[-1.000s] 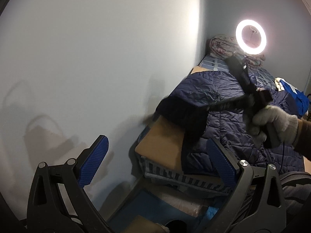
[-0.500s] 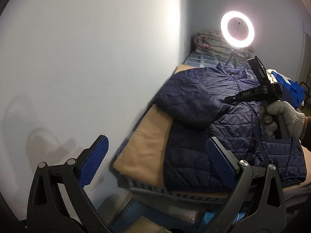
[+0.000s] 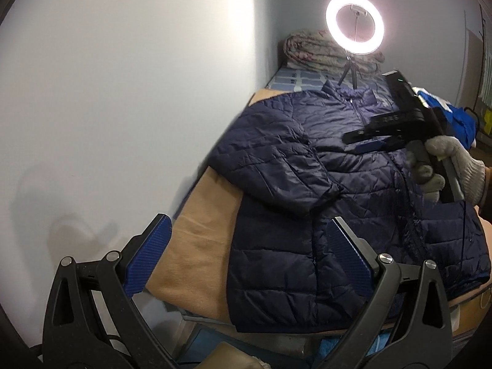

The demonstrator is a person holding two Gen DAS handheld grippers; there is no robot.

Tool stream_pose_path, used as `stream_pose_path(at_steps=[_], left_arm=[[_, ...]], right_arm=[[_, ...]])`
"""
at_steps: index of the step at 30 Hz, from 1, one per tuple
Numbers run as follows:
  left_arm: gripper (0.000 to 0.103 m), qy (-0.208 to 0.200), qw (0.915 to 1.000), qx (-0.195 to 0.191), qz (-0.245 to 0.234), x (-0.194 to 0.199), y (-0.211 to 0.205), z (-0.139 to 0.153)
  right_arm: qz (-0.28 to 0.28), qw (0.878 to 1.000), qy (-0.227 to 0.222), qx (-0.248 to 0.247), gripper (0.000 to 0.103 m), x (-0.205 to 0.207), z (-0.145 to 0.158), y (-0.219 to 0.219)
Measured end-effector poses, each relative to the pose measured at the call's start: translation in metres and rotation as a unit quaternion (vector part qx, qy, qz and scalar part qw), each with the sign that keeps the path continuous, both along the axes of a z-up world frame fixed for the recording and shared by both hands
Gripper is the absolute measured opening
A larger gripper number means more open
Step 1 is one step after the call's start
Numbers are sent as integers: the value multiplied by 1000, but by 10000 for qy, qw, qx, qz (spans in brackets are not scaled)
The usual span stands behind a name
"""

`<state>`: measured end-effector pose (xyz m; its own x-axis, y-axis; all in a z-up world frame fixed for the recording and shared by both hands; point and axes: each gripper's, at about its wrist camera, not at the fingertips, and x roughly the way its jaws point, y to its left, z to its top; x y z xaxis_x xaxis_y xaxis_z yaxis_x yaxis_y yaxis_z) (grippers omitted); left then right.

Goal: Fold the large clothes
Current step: 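Carry the held sleeve across the jacket body and open the right tool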

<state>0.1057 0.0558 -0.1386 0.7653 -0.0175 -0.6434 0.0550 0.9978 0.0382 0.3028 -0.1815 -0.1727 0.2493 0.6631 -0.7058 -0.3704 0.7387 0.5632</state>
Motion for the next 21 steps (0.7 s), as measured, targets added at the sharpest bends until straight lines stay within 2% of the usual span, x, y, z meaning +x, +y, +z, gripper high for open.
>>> stream_pose_path(at_steps=[3,6,8,9,10,11,12,13,17,21], left_arm=[[102,76,10000,-11,-40,9,-2,-6],[102,61,10000,-26,-18,15,-2,-7],[102,56,10000,-38,-11,19,-1,-8],[102,58,10000,-30,-10,20,-2,-9],[102,60,10000,-12,-14,23,-3,-10],[102,58,10000,2,-22,25,-3,-11],[102,51,10000,11,-40,28,-4,-11],[102,40,10000,23,-62,30,-5,-12],[102,-5,10000,29,-84,38,-9,-14],[102,-18,9999,1,-127,43,-14,-16]], right_arm=[[154,9994,305,-64,68,10,-20,26],[169,9987,457,-159,70,20,-38,44],[144,9986,509,-58,70,23,-46,51],[143,9987,482,15,63,24,-46,53],[166,9989,448,28,32,23,-46,56],[240,9985,489,-2,17,23,-46,59],[278,9982,511,-154,11,22,-45,61],[317,9982,396,-307,6,19,-40,62],[517,9972,-276,-472,3,5,-6,55],[137,9966,-662,-475,3,4,24,20]])
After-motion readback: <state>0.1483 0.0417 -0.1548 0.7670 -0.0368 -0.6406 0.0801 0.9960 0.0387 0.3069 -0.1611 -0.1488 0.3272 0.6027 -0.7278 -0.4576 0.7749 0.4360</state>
